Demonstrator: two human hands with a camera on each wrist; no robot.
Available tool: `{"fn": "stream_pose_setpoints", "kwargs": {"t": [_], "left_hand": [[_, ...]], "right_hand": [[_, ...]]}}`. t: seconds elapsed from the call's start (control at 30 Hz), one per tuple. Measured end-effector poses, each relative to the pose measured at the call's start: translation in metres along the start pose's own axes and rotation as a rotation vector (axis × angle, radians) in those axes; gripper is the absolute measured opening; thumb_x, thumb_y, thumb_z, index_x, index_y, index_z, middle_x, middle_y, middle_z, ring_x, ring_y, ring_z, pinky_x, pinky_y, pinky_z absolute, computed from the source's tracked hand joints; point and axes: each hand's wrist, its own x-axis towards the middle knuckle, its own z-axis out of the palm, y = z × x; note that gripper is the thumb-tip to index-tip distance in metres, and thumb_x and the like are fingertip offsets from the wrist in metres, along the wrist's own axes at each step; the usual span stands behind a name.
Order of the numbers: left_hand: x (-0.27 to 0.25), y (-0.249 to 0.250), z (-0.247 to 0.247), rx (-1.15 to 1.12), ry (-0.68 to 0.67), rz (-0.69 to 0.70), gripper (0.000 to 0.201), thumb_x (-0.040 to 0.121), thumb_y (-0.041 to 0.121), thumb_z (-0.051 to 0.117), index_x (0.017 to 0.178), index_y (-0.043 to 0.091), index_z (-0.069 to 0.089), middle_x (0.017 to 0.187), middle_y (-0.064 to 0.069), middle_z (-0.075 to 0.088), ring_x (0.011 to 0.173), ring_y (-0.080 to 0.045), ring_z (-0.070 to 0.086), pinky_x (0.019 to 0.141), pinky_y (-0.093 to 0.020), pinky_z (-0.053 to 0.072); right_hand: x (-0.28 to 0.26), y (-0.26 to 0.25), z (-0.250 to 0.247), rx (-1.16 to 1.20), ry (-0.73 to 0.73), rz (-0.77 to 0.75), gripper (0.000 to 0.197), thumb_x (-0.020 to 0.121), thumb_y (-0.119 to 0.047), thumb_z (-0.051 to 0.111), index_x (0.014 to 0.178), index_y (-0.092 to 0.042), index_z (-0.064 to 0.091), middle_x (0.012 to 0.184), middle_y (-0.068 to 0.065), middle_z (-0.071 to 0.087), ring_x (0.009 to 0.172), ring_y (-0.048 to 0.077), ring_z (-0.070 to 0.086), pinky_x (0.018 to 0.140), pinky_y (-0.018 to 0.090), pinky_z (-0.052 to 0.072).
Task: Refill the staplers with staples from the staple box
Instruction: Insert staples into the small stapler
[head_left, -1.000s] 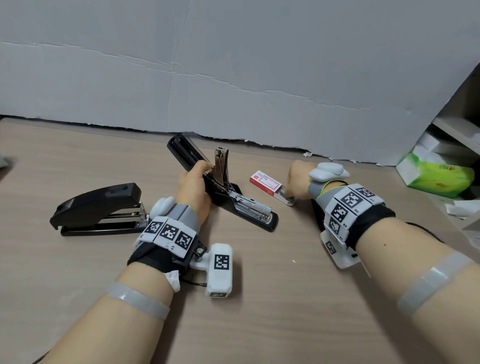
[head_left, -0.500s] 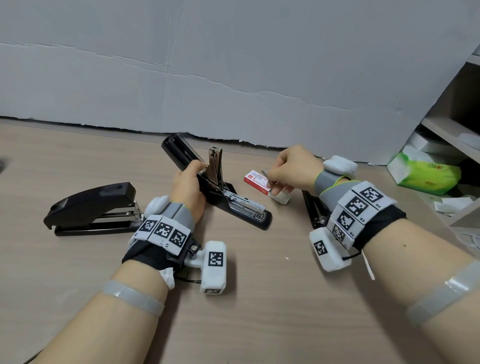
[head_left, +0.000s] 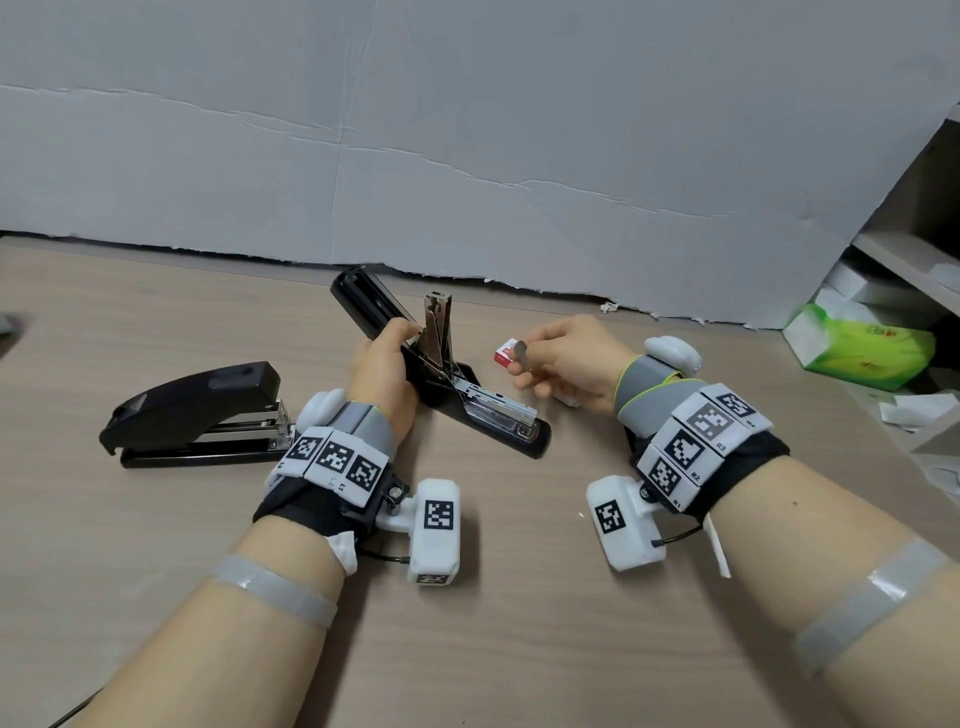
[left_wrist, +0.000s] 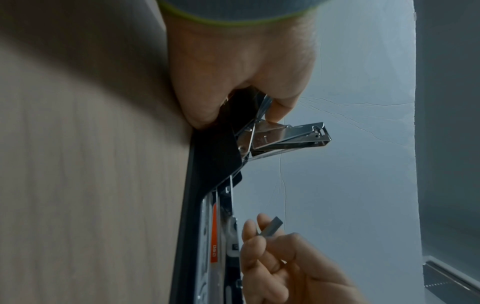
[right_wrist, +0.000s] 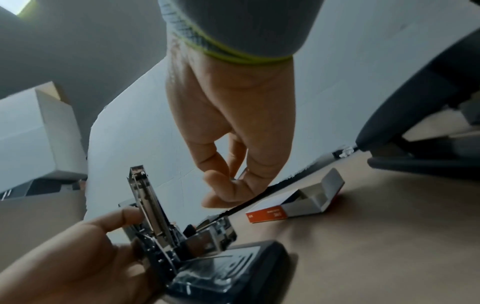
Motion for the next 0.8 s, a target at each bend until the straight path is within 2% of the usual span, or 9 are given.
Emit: {"fn": "stream_pose_setpoints", "kwargs": {"t": [0.07,0.13,0.27,0.4,0.5,0.57,0.63,0.73,0.8], "left_hand": [[0.000,0.000,0.000,0.002,-0.002,0.003,0.039,0.057,0.022,0.068,0.090,0.008,0.053,0.070,-0.008,0.054,0.064,-0.028,0.055,0.074,-0.046,0.048],[0.001,-0.001,0.000,0.011,0.001,0.006,0.032,0.062,0.021,0.066,0.089,0.009,0.054,0.070,-0.007,0.054,0.062,-0.027,0.055,0.074,-0.044,0.048],[0.001,-0.001,-0.001,0.016,-0.002,0.011,0.025,0.061,0.020,0.065,0.082,0.010,0.055,0.072,-0.008,0.054,0.072,-0.029,0.054,0.076,-0.046,0.047],[0.002,-0.001,-0.001,0.011,-0.006,0.009,0.035,0.053,0.022,0.068,0.083,0.009,0.055,0.075,-0.010,0.054,0.077,-0.031,0.053,0.076,-0.046,0.047],[0.002,-0.001,0.000,0.005,-0.004,0.005,0.040,0.049,0.024,0.068,0.084,0.009,0.055,0.075,-0.011,0.053,0.076,-0.031,0.053,0.076,-0.046,0.047],[0.002,-0.001,-0.001,0.002,-0.004,0.005,0.040,0.049,0.025,0.069,0.083,0.009,0.056,0.076,-0.011,0.053,0.076,-0.032,0.053,0.076,-0.046,0.047],[0.003,-0.001,-0.001,0.005,0.002,0.001,0.046,0.049,0.025,0.069,0.090,0.007,0.056,0.082,-0.014,0.053,0.078,-0.033,0.055,0.079,-0.050,0.050],[0.005,-0.002,-0.002,0.006,0.004,-0.004,0.057,0.051,0.026,0.070,0.101,0.004,0.056,0.090,-0.020,0.054,0.081,-0.037,0.059,0.092,-0.065,0.045],[0.005,-0.003,-0.002,0.015,0.009,-0.009,0.060,0.051,0.027,0.070,0.104,0.003,0.058,0.092,-0.022,0.056,0.084,-0.039,0.061,0.094,-0.070,0.043]], "right_hand": [[0.003,0.002,0.001,0.081,-0.018,0.007,0.011,0.089,0.007,0.052,0.093,0.006,0.063,0.089,0.020,0.065,0.059,0.016,0.061,0.041,0.018,0.038],[0.006,0.004,0.001,0.153,-0.028,0.020,0.013,0.090,0.005,0.052,0.099,0.007,0.063,0.091,0.021,0.066,0.062,0.017,0.059,0.044,0.019,0.039],[0.008,0.004,-0.001,0.275,-0.037,0.047,0.015,0.090,0.002,0.052,0.096,0.007,0.065,0.088,0.019,0.067,0.064,0.017,0.059,0.049,0.018,0.044],[0.006,0.006,-0.001,0.252,-0.040,0.013,0.025,0.089,0.004,0.062,0.108,0.019,0.062,0.095,0.024,0.065,0.068,0.019,0.063,0.056,0.017,0.055],[0.002,0.005,0.001,0.145,-0.004,-0.047,0.023,0.084,0.011,0.066,0.104,0.022,0.062,0.093,0.028,0.065,0.068,0.023,0.065,0.064,0.021,0.061],[-0.003,0.001,0.005,-0.049,0.036,-0.132,0.018,0.080,0.011,0.069,0.097,0.017,0.067,0.095,0.030,0.069,0.064,0.019,0.065,0.066,0.023,0.061],[-0.008,-0.002,0.009,-0.338,0.060,-0.219,0.011,0.079,0.004,0.072,0.089,0.003,0.073,0.087,0.018,0.073,0.058,0.010,0.063,0.057,0.021,0.056],[-0.011,-0.004,0.022,-0.569,0.050,-0.322,0.017,0.076,-0.004,0.074,0.076,-0.021,0.073,0.083,0.004,0.075,0.074,0.017,0.069,0.077,0.035,0.059],[-0.012,-0.002,0.030,-0.611,0.028,-0.334,0.019,0.076,-0.005,0.073,0.074,-0.024,0.071,0.081,0.000,0.074,0.079,0.020,0.071,0.081,0.040,0.058]]}}
